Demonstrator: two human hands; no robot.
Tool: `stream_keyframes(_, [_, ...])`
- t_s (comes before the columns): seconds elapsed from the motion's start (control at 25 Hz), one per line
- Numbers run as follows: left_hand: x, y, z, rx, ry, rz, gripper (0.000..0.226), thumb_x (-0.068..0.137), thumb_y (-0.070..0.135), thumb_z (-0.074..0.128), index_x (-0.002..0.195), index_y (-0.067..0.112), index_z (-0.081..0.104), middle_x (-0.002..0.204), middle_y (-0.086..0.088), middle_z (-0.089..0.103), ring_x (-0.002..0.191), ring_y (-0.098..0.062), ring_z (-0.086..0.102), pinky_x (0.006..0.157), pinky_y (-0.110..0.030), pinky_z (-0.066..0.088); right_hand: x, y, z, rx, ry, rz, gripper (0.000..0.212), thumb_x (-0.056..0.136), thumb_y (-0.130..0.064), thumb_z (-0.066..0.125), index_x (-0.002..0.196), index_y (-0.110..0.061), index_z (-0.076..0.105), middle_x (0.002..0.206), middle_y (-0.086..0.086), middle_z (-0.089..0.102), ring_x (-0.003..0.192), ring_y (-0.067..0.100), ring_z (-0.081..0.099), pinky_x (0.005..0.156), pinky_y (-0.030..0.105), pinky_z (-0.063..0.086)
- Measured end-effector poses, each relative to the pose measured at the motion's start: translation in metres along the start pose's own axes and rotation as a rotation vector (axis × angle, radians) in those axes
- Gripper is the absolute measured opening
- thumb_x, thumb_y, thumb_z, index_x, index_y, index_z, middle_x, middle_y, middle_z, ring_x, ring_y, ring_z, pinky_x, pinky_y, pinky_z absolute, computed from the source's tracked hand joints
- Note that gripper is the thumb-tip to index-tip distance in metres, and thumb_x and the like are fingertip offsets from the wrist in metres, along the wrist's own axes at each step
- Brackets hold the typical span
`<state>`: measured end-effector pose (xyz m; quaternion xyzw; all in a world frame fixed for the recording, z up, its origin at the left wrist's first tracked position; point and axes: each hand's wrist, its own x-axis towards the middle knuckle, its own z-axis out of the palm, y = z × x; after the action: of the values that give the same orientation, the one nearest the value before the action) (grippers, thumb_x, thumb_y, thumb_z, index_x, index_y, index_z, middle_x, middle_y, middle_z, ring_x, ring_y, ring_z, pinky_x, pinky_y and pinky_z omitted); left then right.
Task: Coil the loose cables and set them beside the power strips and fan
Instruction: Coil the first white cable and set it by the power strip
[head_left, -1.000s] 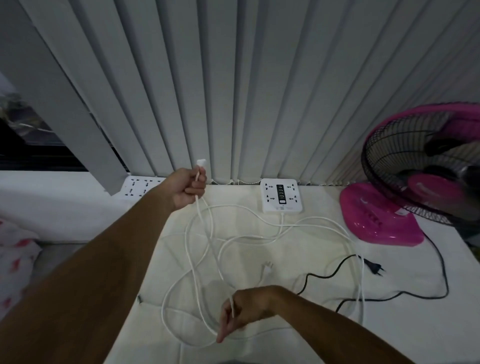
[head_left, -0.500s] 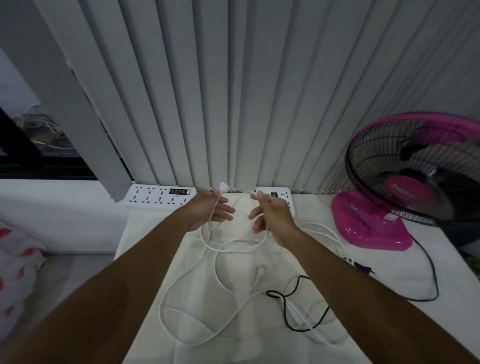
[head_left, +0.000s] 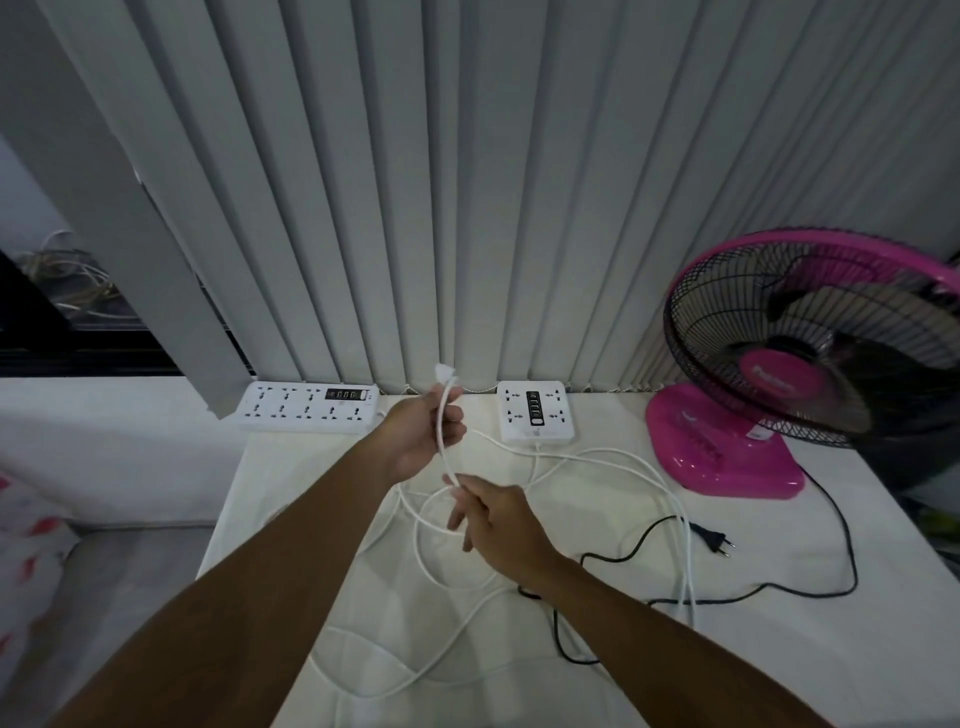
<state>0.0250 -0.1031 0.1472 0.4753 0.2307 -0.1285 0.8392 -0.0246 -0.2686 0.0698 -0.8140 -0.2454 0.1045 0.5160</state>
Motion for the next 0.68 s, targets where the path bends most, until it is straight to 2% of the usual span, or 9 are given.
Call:
stream_keyframes(0.08, [-0.003, -0.005, 0.007, 0.012, -0.055, -0.036, 0.031, 0.106, 0.031, 0.039, 0.103, 0.009, 0.061, 0.065, -0.002, 0.054, 0.057, -0.016, 0.046, 0.064, -0.025, 0.04, 0.009, -0.01, 0.001, 0.142, 0.067, 0.05, 0.024, 0.102, -0.04, 0.045, 0.104, -0.037, 0.069, 0.076, -0.004, 0.077, 0.043, 0.019, 0.068, 0.05, 0.023, 0.052])
stream_keyframes(0.16, [-0.005, -0.002, 0.012, 0.034, -0.069, -0.028, 0.032, 0.106, 0.031, 0.038, 0.101, 0.009, 0.061, 0.063, -0.002, 0.055, 0.056, -0.017, 0.045, 0.064, -0.027, 0.041, 0.011, -0.013, 0.001, 0.201, 0.118, 0.114, 0.025, 0.1, -0.045, 0.049, 0.09, -0.033, 0.07, 0.068, 0.002, 0.076, 0.043, 0.022, 0.068, 0.049, 0.025, 0.052])
stream_keyframes(0.28, [-0.01, 0.016, 0.018, 0.069, -0.104, -0.001, 0.034, 0.106, 0.031, 0.035, 0.084, 0.014, 0.054, 0.05, 0.002, 0.04, 0.047, -0.015, 0.035, 0.059, -0.029, 0.035, 0.005, 0.001, 0.0, 0.077, 0.13, 0.096, 0.035, 0.1, -0.048, 0.048, 0.08, -0.025, 0.063, 0.062, 0.005, 0.071, 0.049, 0.008, 0.063, 0.055, 0.018, 0.047])
stream_keyframes(0.36, [-0.014, 0.034, 0.018, -0.019, -0.171, 0.012, 0.036, 0.106, 0.029, 0.032, 0.077, 0.017, 0.05, 0.045, 0.006, 0.03, 0.04, -0.011, 0.026, 0.052, -0.027, 0.032, 0.004, 0.011, -0.002, -0.031, -0.021, 0.044, 0.03, 0.105, -0.037, 0.045, 0.085, -0.021, 0.061, 0.075, 0.0, 0.073, 0.067, 0.006, 0.066, 0.067, 0.02, 0.05])
stream_keyframes(0.4, [-0.016, 0.044, 0.019, -0.081, -0.217, 0.012, 0.036, 0.106, 0.026, 0.031, 0.076, 0.018, 0.049, 0.043, 0.007, 0.027, 0.037, -0.009, 0.022, 0.046, -0.024, 0.029, 0.003, 0.017, -0.003, -0.085, -0.127, 0.034, 0.027, 0.106, -0.029, 0.045, 0.09, -0.016, 0.062, 0.085, 0.0, 0.073, 0.081, 0.012, 0.068, 0.078, 0.024, 0.052])
stream_keyframes(0.44, [-0.018, 0.055, 0.018, -0.129, -0.269, 0.011, 0.035, 0.105, 0.023, 0.029, 0.076, 0.019, 0.048, 0.043, 0.008, 0.024, 0.037, -0.008, 0.017, 0.04, -0.022, 0.025, 0.004, 0.025, -0.003, -0.146, -0.217, 0.024, 0.025, 0.106, -0.02, 0.046, 0.093, -0.01, 0.065, 0.094, 0.004, 0.073, 0.091, 0.018, 0.068, 0.087, 0.03, 0.051])
stream_keyframes(0.52, [-0.025, 0.077, 0.017, -0.17, -0.379, 0.023, 0.03, 0.101, 0.016, 0.028, 0.078, 0.019, 0.046, 0.047, 0.009, 0.017, 0.039, -0.007, 0.01, 0.036, -0.02, 0.014, 0.003, 0.041, -0.001, -0.247, -0.349, 0.02, 0.019, 0.102, -0.006, 0.05, 0.097, -0.001, 0.067, 0.105, 0.011, 0.073, 0.101, 0.026, 0.067, 0.095, 0.035, 0.05])
stream_keyframes(0.6, [-0.033, 0.096, 0.015, -0.15, -0.468, 0.025, 0.026, 0.098, 0.013, 0.031, 0.079, 0.019, 0.047, 0.05, 0.01, 0.016, 0.039, -0.006, 0.01, 0.036, -0.02, 0.01, 0.002, 0.05, -0.001, -0.252, -0.43, 0.067, 0.016, 0.101, -0.001, 0.051, 0.102, 0.001, 0.067, 0.115, 0.014, 0.071, 0.11, 0.026, 0.066, 0.101, 0.036, 0.049])
stream_keyframes(0.68, [-0.039, 0.106, 0.011, -0.118, -0.502, 0.003, 0.024, 0.098, 0.015, 0.035, 0.078, 0.018, 0.049, 0.05, 0.01, 0.016, 0.038, -0.006, 0.01, 0.036, -0.02, 0.01, 0.008, 0.048, -0.007, -0.241, -0.467, 0.132, 0.019, 0.103, -0.005, 0.05, 0.109, -0.002, 0.069, 0.126, 0.011, 0.069, 0.12, 0.02, 0.062, 0.107, 0.032, 0.045])
